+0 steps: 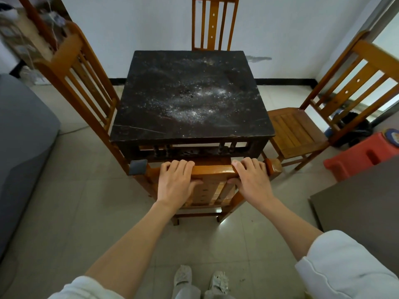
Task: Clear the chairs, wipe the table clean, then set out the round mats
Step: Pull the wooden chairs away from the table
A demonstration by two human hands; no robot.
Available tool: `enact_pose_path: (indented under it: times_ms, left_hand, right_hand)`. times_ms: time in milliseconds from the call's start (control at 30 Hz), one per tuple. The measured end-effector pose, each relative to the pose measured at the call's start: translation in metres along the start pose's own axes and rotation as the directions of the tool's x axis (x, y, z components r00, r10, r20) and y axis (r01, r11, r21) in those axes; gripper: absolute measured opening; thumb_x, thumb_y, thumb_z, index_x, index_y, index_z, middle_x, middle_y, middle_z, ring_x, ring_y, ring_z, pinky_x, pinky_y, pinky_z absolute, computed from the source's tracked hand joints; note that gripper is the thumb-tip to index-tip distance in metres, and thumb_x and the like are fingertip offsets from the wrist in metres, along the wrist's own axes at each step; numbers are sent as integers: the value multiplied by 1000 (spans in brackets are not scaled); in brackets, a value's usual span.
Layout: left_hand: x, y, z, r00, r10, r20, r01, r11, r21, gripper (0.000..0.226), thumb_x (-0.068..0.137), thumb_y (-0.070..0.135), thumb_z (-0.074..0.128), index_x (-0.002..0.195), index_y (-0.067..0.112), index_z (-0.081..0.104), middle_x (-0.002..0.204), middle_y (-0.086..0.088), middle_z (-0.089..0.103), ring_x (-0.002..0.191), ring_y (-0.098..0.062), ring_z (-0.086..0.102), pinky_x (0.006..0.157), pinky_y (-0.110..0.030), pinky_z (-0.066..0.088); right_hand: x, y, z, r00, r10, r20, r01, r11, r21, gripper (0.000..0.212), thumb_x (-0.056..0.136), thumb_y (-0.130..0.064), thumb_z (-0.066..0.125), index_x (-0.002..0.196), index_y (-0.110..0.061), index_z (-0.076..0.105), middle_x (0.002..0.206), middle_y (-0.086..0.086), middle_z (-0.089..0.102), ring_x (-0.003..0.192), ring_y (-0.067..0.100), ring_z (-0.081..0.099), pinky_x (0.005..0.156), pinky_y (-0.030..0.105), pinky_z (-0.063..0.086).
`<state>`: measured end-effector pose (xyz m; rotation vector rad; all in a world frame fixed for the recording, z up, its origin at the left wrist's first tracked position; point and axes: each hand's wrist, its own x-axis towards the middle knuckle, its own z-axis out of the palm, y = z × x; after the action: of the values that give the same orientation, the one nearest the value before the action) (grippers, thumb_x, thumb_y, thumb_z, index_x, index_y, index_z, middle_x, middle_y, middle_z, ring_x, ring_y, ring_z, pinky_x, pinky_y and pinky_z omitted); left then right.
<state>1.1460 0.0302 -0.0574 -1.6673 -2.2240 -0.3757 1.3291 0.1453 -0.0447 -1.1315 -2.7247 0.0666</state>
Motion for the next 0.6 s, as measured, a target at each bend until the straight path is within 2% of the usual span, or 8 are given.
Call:
enact_pose_path:
  times_ms: [167, 433, 600]
  left_hand:
    - [2, 4, 2, 1000, -14, -2, 14, 1000, -3, 46, 67, 53, 75, 96, 19, 63, 86, 2, 66, 80, -18, 64, 76, -35, 49]
    - [6, 11, -3, 997, -42, 71, 42, 999, -1, 42, 73, 52, 70, 99, 20, 62, 90, 2, 65, 86, -20, 61, 80, -38, 47]
    - [7, 16, -11, 971, -76, 226, 94, 993, -70, 50, 85, 61, 46, 120, 24, 52, 114, 3, 58, 109, -19, 51, 96, -38, 33]
  right_hand:
    - [2, 6, -3, 999, 9, 38, -9, 1000, 14, 44, 79, -36, 68, 116, -15, 56, 109, 10, 60, 103, 30, 55, 91, 43, 42]
    - [5, 10, -7, 994, 26, 102, -29, 999, 28, 46, 87, -41, 57, 127, -18, 48, 122, 8, 54, 114, 27, 47, 99, 39, 34]
    - [1, 3, -11, 994, 52, 98, -57, 997, 49, 46, 87, -40, 58, 127, -20, 47, 124, 5, 53, 117, 24, 46, 103, 37, 31]
